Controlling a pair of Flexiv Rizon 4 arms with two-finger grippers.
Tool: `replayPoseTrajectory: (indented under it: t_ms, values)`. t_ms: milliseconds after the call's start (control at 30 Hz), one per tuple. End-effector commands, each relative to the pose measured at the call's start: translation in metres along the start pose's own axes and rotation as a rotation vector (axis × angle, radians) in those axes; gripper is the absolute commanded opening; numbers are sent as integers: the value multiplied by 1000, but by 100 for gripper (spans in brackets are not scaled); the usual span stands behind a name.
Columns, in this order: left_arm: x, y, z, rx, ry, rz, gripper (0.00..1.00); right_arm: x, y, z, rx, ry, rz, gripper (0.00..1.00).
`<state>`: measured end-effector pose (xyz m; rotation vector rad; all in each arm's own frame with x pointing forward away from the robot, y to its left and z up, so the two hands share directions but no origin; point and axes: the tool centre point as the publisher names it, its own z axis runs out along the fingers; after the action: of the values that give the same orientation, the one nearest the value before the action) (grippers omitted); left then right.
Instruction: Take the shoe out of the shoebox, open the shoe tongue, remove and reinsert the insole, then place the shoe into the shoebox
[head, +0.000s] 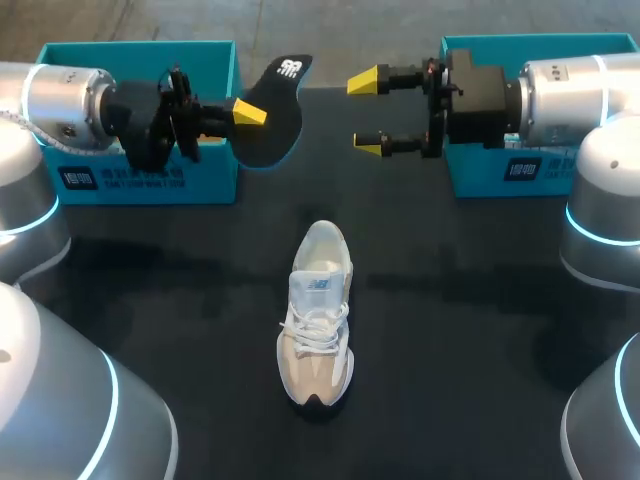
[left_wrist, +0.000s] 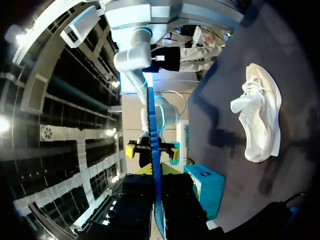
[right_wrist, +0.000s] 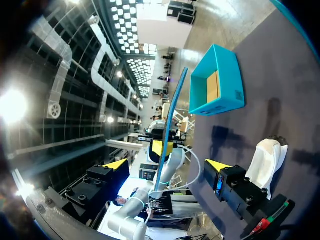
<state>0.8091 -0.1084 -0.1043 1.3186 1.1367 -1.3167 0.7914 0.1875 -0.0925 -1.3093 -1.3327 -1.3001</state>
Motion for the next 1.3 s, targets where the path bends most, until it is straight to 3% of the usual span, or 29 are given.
replayPoseTrajectory:
  t_ms: [33,567,1000,1300]
  values:
    - [-1,2,1,-7,27,28,0,0,-1,2,-3,0,0,100]
    - [4,17,1,-44,124,147,0,0,-1,2,-3,0,0,100]
    - [4,17,1,-44,124,147,0,0,-1,2,-3,0,0,100]
    - [25,19,3,-73,112,176,0,0,-1,2,-3,0,0,100]
